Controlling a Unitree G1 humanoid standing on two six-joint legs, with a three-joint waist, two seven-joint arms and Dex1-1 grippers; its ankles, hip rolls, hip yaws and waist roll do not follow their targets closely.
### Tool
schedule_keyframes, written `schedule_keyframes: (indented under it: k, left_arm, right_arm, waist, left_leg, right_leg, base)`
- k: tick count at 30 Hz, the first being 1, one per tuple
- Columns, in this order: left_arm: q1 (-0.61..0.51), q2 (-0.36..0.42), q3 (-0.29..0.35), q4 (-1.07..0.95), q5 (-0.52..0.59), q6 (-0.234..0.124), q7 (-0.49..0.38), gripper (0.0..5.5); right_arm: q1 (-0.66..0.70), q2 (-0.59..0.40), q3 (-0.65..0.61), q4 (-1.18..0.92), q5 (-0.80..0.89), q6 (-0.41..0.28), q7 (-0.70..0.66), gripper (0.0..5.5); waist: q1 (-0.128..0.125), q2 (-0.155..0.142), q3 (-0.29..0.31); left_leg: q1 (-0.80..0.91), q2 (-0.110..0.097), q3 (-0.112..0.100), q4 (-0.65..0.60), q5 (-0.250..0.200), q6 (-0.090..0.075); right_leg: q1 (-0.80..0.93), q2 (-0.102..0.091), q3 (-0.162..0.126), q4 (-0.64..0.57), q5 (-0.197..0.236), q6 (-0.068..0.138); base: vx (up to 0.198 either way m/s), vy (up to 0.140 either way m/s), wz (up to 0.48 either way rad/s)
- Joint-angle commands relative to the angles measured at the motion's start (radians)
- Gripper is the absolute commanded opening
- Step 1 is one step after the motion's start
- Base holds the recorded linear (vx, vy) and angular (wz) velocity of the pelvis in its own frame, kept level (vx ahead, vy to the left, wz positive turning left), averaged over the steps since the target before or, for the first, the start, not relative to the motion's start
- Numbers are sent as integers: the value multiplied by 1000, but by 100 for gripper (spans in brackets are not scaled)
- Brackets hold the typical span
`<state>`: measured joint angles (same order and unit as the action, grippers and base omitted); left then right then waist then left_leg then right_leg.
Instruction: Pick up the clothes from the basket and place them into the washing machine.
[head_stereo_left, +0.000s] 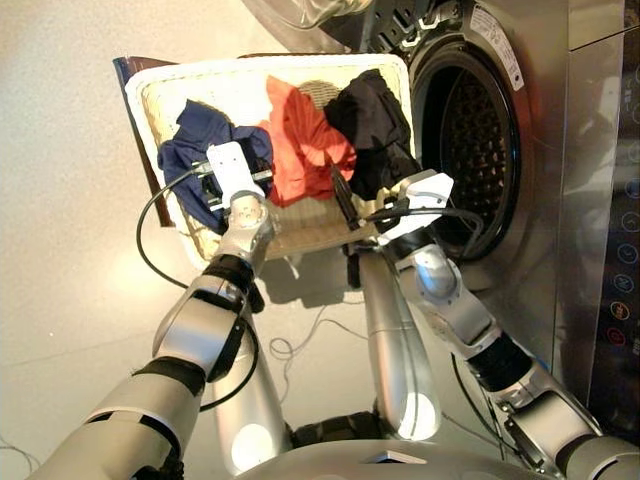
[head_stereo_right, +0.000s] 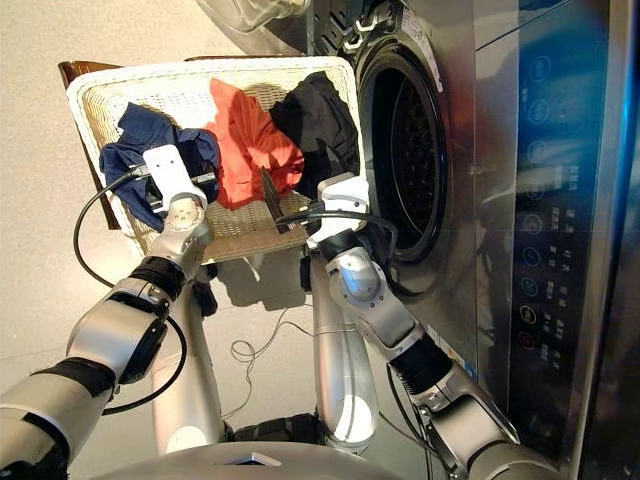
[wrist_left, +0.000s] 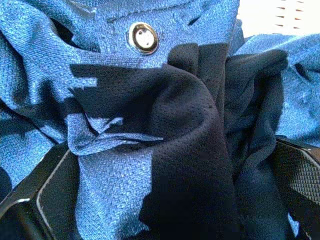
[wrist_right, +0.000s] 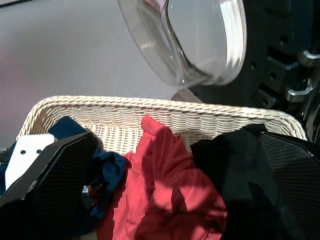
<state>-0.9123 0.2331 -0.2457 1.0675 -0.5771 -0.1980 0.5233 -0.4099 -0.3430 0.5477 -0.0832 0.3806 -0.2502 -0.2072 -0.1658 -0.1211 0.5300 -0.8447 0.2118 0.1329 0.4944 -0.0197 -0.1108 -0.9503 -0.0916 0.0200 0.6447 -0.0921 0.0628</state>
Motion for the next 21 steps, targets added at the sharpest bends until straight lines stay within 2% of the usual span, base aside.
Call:
schedule_keyframes:
  k: [1,9,10,11,13,18,21]
  left_arm:
    - [-42,57,47,55,-21,-47,28,550]
    - [-43,87,66,79,-39,-41,14,550]
    - [-39,86,67,81,-41,-41,11,464]
    - [-38,86,65,80,-42,-41,10,242]
    - [-38,82,67,82,-47,-41,8,0]
    - [-28,71,63,69,-45,-44,2,0]
    - [1,54,53,28,-41,-57,0,0]
  right_arm:
    - [-16,-100,10,-135,14,-85,10,550]
    - [-19,-105,4,-131,21,-88,11,550]
    - [-18,-105,1,-131,22,-88,11,550]
    - [-17,-108,-2,-131,22,-87,11,550]
    - [-19,-109,-5,-127,20,-87,9,550]
    - [-20,-109,-17,-114,14,-86,1,550]
    - [-11,-103,-29,-93,1,-84,-13,550]
  waist:
    - [-1,-27,-10]
    - [0,-29,-10]
    - [1,-28,-10]
    - [1,-28,-10]
    - [2,-28,-10]
    - [6,-22,-10]
    - [11,-16,-10]
  left_leg:
    - [-25,17,-39,172,-126,5]
    - [-30,18,-35,170,-121,4]
    - [-29,18,-34,169,-121,4]
    - [-27,18,-34,169,-120,5]
    - [-22,17,-33,167,-120,4]
    - [-8,14,-33,157,-116,5]
    - [14,10,-26,135,-107,4]
  right_leg:
    - [28,11,7,-19,9,50]
    - [22,10,10,-25,17,51]
    - [23,9,10,-26,17,51]
    - [25,9,11,-26,17,51]
    - [29,8,12,-28,18,51]
    - [43,7,13,-33,19,51]
    - [64,5,16,-54,27,52]
  base:
    - [0,0,0]
    - [0,0,0]
    - [0,0,0]
    - [0,0,0]
    - [0,0,0]
    - [0,0,0]
    - [0,0,0]
